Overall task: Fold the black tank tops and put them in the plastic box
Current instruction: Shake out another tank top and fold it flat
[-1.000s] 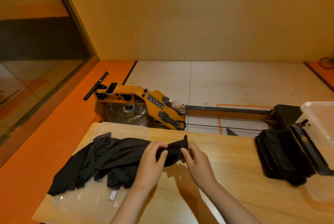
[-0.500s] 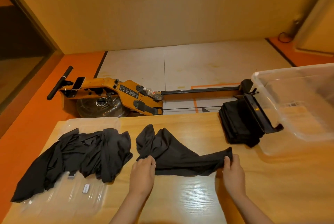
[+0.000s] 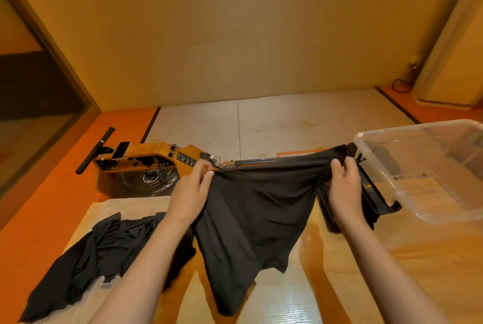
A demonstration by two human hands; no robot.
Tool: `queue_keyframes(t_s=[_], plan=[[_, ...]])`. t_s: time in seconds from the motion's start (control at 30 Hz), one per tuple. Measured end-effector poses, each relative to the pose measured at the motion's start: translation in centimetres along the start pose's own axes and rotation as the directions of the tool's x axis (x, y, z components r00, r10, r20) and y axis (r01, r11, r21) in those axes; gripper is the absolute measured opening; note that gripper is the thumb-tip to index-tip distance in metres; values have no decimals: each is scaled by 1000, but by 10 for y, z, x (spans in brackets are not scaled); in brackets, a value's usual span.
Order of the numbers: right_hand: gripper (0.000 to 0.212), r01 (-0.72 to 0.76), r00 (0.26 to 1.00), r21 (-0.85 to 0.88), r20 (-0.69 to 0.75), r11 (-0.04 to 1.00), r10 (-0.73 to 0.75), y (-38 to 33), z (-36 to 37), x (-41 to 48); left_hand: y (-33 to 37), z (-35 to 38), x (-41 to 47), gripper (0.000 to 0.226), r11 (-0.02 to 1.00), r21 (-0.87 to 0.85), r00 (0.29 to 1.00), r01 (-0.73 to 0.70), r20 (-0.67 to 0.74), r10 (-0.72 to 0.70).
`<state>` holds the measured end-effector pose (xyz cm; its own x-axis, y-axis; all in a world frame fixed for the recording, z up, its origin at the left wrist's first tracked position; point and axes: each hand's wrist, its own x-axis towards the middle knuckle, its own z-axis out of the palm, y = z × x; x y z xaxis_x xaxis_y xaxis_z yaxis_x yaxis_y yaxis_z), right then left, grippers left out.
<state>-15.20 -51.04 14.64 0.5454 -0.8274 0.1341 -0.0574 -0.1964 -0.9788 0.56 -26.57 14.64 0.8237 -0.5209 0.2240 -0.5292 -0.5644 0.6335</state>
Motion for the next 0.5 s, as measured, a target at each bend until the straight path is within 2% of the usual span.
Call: queue_keyframes(t_s=[0.13,0.27,0.33,0.4,0.5], plan=[[22,12,1000,104,-15,995,-11,-29,0,23,8,-25,23,17,998,-35,986,51,162,-44],[21,62,998,123,-6,990,-62,-42,-4,35,14,-41,25,17,999,38,986,4,166,-10],[20,62,997,133,30,989,-67,-41,-6,36,14,-42,21,11,994,111,986,-19,164,1],[20,34,995,153,87,988,-48,-34,-6,30,12,-36,11,15,986,164,987,-21,158,-5],[20,-30,981,118,196,993,6,-21,-3,12,8,-13,-11,24,998,17,972,54,229,-57]])
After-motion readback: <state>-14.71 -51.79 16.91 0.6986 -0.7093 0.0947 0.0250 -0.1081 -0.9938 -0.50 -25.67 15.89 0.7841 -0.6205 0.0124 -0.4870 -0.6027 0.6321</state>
